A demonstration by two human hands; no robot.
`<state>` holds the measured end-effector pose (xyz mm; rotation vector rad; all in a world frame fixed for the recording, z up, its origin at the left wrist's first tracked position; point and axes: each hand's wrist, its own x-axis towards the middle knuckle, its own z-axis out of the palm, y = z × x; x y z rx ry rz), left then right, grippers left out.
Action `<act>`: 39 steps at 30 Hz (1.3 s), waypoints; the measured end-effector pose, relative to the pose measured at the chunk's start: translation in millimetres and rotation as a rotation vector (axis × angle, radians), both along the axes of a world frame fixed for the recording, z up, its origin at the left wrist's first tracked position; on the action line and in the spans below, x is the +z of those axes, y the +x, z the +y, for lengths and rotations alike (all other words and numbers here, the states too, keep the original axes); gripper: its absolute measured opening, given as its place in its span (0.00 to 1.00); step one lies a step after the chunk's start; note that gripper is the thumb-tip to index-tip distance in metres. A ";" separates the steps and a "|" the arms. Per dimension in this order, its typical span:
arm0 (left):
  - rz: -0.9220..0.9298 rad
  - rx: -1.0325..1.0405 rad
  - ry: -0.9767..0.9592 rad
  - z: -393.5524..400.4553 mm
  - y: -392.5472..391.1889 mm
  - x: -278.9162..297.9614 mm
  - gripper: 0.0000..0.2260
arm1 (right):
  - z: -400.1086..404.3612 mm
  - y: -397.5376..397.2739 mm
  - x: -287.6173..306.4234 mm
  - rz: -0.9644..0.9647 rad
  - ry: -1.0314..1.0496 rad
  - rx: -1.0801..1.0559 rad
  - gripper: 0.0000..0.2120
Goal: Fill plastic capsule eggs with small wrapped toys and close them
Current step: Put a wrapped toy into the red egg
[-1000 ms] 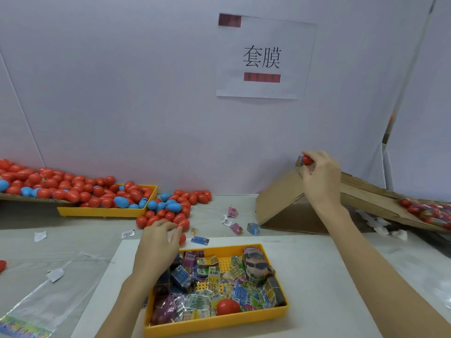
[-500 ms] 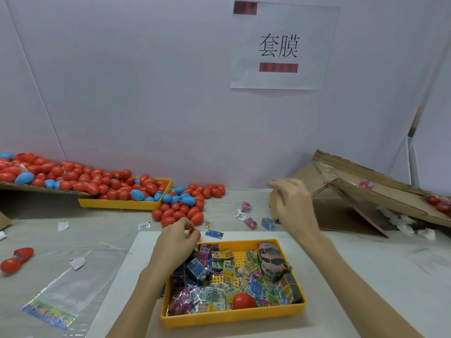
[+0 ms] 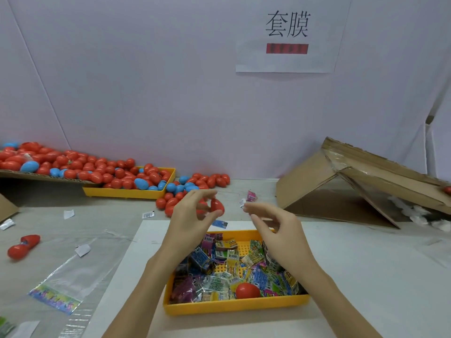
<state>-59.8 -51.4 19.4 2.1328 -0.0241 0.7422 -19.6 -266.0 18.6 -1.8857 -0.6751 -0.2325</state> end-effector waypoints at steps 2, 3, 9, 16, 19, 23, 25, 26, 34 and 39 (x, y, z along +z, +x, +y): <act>-0.031 -0.138 -0.062 -10.7 -3.5 7.8 0.20 | 3.4 -2.9 2.1 0.158 0.145 0.088 0.15; -0.034 -0.204 -0.085 -15.2 -5.3 11.0 0.21 | 4.3 -4.2 3.3 0.229 0.201 0.115 0.16; -0.032 -0.380 -0.099 -25.8 -7.6 14.5 0.20 | 4.7 -8.9 7.3 0.334 0.334 0.217 0.10; -0.155 -0.258 0.065 -30.4 -9.5 14.6 0.20 | 6.8 -10.7 5.6 0.311 0.328 0.172 0.14; -0.199 -0.231 0.057 -30.9 -10.2 15.9 0.19 | 7.5 -10.8 6.6 0.405 0.333 0.239 0.17; -0.177 -0.322 0.011 -29.7 -11.0 16.1 0.20 | 7.2 -11.4 7.5 0.458 0.392 0.323 0.17; -0.167 -0.340 0.013 -31.4 -11.3 17.1 0.21 | 6.7 -11.8 8.3 0.446 0.406 0.292 0.17; -0.173 -0.334 0.033 -32.4 -11.4 17.9 0.22 | 6.5 -12.2 9.1 0.423 0.397 0.261 0.17; -0.268 -0.266 0.225 -38.0 -8.8 14.6 0.21 | 9.7 -13.2 6.9 0.181 0.249 0.088 0.15; -0.274 -0.250 0.281 -34.5 -9.4 15.6 0.17 | 8.3 -16.2 4.4 0.031 0.134 0.023 0.16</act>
